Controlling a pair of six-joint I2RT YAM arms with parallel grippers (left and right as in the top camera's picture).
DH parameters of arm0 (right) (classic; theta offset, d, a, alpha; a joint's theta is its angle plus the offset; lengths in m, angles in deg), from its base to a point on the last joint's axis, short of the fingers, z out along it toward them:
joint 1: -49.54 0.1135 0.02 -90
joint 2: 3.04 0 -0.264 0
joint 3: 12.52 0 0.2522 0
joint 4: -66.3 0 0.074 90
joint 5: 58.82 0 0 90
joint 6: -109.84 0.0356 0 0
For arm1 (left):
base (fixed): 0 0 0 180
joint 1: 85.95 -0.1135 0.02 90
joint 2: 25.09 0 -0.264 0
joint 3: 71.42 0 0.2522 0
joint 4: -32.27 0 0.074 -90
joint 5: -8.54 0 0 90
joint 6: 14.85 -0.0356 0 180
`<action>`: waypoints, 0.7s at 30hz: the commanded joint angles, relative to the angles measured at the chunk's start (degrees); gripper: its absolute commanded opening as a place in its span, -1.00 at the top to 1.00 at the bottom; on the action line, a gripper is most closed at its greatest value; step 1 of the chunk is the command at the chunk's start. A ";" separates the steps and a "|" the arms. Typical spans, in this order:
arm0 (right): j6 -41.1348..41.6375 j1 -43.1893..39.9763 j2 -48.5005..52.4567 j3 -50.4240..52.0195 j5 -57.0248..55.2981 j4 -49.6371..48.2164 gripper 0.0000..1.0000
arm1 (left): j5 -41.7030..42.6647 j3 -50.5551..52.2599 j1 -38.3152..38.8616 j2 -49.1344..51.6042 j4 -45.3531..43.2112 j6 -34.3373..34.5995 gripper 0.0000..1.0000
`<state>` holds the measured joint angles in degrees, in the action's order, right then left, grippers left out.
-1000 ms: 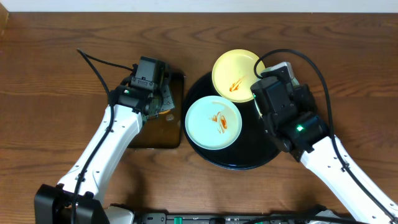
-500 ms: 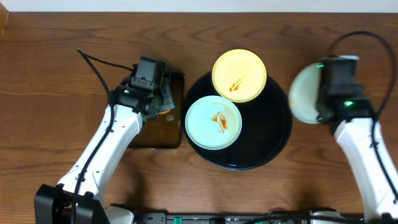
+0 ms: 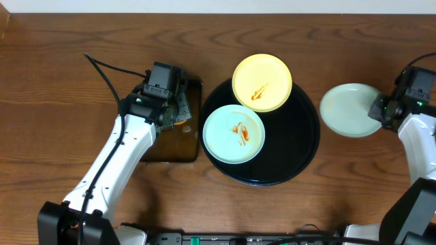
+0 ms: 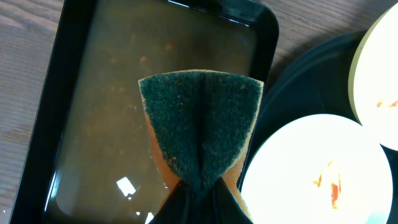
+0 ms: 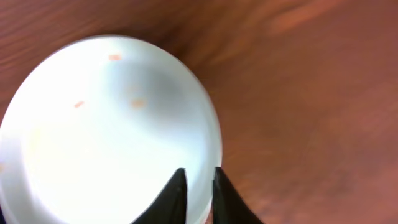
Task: Clean dirty plates on tray and stack at the side
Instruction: 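Lift the cleaned pale green plate and place it right of the tray, then grip the rim of the left pale green plate with the right gripper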
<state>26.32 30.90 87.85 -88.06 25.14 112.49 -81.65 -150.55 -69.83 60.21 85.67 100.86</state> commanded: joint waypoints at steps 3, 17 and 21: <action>-2.05 3.72 -0.68 -0.37 18.32 4.61 0.69 | -0.31 0.55 -0.13 -0.33 0.00 0.52 0.85; -1.11 17.73 0.15 -0.33 39.28 9.84 -0.99 | -0.28 0.55 -0.13 -0.33 0.00 0.55 0.85; 2.45 25.16 2.73 -0.31 33.53 9.81 -0.99 | -0.26 0.63 0.17 -0.33 -0.02 0.55 0.85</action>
<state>26.03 51.73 88.44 -88.06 60.98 122.23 -81.65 -150.55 -69.83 60.21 85.67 100.86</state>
